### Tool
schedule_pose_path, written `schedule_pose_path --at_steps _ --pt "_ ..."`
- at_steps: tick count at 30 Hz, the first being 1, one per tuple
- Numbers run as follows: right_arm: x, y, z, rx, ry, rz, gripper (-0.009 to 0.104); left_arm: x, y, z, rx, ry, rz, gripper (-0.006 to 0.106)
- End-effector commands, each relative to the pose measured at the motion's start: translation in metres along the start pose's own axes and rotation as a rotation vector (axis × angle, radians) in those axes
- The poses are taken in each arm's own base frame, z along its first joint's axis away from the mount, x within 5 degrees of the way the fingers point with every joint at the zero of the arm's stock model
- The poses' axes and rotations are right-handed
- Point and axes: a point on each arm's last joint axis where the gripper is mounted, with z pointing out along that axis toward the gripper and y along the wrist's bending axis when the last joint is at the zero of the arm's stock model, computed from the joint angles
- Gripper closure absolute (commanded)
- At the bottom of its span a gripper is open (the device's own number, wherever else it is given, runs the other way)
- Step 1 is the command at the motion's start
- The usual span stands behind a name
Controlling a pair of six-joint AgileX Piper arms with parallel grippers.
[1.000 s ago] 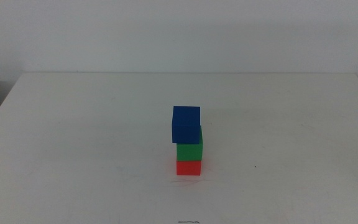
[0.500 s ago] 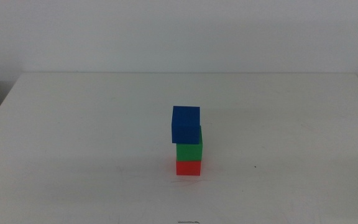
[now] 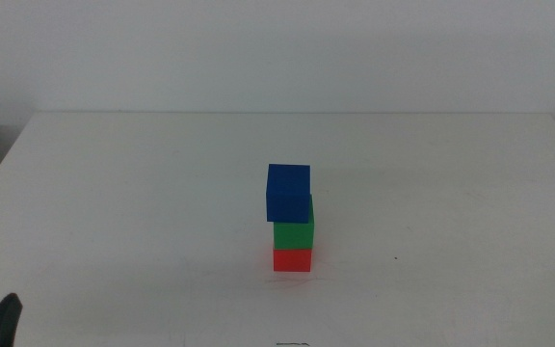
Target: Stack red cubes first, then green, then blue cubes in a specific spot.
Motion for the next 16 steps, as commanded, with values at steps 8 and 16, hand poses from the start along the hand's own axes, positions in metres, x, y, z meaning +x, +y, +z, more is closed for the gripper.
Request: schedule_pose_path --at_steps 8,16 --pt "-0.0215 -0.0059 -0.0047 0.084 -0.228 -0.009 0.013 -0.006 -0.0009 -0.0013 0.013 -0.097 -0.066 0.013" --pt "-0.0209 -0.0075 -0.0047 0.113 -0.22 -0.005 0.013 -0.006 -0.0011 -0.0013 0.016 -0.096 -0.092 0.013"
